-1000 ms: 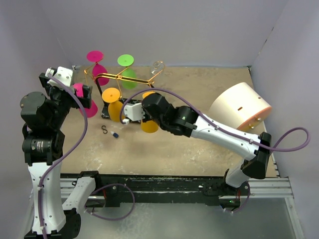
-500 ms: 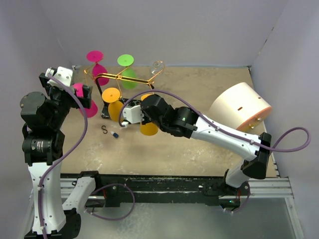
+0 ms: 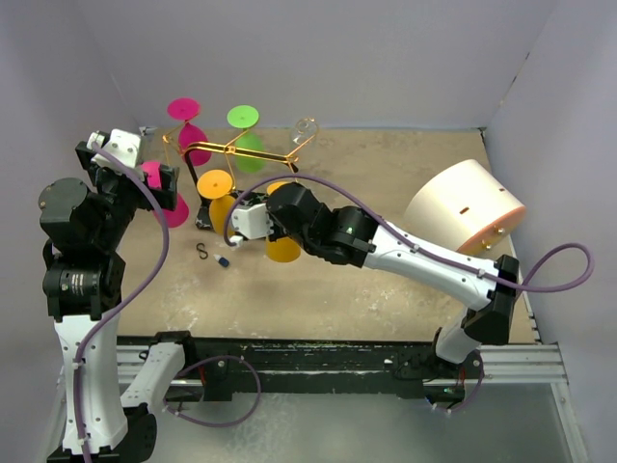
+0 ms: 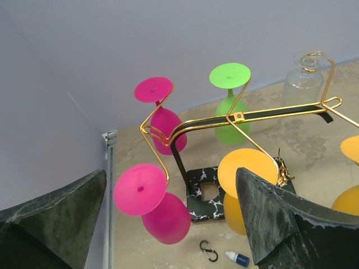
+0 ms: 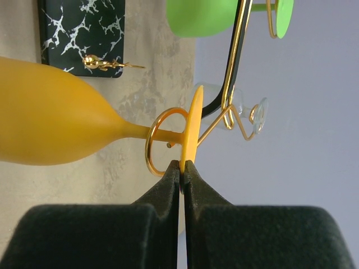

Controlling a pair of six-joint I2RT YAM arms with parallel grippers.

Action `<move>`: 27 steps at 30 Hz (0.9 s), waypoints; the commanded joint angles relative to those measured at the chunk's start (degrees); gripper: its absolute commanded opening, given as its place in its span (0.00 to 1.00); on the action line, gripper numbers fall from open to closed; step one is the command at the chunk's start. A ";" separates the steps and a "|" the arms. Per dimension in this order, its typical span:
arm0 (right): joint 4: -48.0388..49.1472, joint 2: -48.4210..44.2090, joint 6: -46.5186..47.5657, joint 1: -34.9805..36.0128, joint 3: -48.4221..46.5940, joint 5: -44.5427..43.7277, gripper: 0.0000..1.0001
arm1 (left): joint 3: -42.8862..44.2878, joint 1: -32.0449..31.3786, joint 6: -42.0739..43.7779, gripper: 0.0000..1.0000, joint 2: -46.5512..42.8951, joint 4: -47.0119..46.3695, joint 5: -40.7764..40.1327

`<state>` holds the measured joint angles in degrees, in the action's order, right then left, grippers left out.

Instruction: Place the wine glass upside down on the wine glass rack

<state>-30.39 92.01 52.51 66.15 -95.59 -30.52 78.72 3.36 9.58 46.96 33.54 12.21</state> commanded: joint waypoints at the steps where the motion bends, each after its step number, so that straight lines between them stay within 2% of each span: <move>1: 1.91 0.55 -0.82 0.55 -2.88 -1.27 0.00 | 0.00 0.42 -1.03 0.99 -0.44 -2.66 0.89; 10: 1.84 1.50 -0.97 1.19 -3.24 -1.21 0.04 | -0.09 0.45 -0.89 0.99 -0.48 -2.75 0.95; 19: 1.91 1.99 -1.46 1.44 -3.31 -1.21 0.14 | -0.28 0.47 -0.77 0.99 -0.65 -2.77 0.98; 27: 1.91 2.25 -1.78 1.61 -3.43 -1.16 0.15 | -0.27 0.46 -0.63 0.99 -0.71 -2.74 0.97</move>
<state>-29.78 94.50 51.88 67.37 -96.42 -30.89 78.72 3.36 9.61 46.70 33.52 12.29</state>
